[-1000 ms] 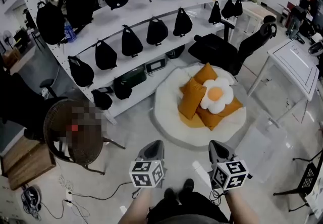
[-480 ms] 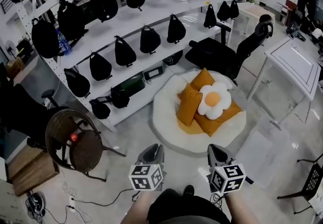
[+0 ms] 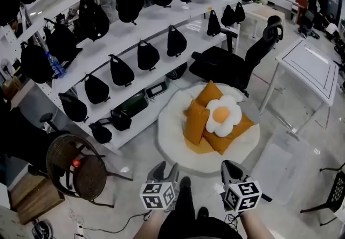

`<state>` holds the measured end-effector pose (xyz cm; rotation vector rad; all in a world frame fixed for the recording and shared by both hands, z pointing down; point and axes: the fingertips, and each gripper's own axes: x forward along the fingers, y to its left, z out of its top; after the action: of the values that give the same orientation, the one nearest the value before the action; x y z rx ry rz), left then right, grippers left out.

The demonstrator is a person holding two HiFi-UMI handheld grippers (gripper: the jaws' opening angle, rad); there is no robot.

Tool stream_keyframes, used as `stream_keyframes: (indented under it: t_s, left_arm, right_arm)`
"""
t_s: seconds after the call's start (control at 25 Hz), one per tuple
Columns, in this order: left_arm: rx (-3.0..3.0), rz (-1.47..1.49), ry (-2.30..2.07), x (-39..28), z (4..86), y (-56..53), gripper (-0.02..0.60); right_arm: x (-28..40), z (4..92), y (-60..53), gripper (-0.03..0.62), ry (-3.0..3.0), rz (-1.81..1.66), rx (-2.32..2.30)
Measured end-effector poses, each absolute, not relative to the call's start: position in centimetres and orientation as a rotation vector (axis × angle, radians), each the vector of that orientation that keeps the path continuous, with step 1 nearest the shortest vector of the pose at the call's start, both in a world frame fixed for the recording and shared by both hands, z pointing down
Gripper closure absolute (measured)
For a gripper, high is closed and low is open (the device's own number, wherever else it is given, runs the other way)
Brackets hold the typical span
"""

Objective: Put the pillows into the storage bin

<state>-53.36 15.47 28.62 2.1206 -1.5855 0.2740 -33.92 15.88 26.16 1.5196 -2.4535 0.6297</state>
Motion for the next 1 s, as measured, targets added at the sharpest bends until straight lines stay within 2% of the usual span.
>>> stream_keyframes:
  t_s: [0.2,1.0]
  left_arm:
    - [2.132,0.305,-1.541,-53.0,30.1,10.7,0.399]
    - [2.236,0.460,-1.231,-54.0,35.6,-13.4,0.399]
  right_arm:
    - [-33.6,26.8,12.0,0.589,-2.409,0.640,1.584]
    - [-35.8,31.4,-7.3,0.496,-2.115,0.817,1.816]
